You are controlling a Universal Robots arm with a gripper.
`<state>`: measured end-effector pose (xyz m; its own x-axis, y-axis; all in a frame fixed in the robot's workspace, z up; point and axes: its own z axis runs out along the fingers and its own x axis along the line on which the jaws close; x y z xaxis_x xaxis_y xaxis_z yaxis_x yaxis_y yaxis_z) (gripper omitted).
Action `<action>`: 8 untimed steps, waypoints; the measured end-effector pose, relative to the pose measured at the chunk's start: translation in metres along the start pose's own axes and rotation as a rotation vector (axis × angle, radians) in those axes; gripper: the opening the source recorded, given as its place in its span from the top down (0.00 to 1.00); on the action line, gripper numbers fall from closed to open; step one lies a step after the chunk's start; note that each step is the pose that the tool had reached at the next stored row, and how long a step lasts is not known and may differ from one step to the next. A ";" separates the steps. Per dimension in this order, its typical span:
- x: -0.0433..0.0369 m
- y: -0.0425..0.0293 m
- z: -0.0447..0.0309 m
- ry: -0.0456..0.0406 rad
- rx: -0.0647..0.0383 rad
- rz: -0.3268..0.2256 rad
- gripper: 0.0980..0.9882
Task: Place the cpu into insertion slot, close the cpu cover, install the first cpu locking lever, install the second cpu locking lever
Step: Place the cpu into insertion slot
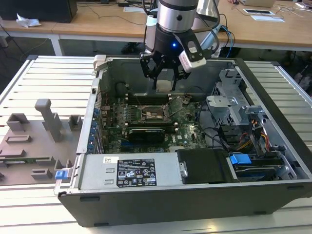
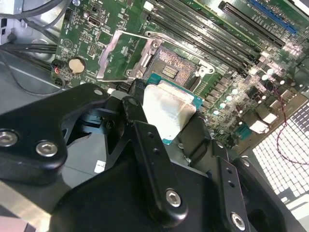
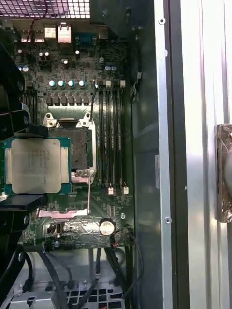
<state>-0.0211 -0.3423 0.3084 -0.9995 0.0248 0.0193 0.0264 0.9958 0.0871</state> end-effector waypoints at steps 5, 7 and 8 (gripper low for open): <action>-0.0001 -0.0005 0.0066 -0.0005 0.017 0.001 0.50; 0.0004 0.0001 0.0077 -0.0011 0.042 0.001 0.50; 0.0048 0.0011 0.0099 -0.0014 0.053 0.001 0.50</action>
<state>-0.0260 -0.3402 0.2987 -0.9995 0.0256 0.0179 0.0262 0.9991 0.0343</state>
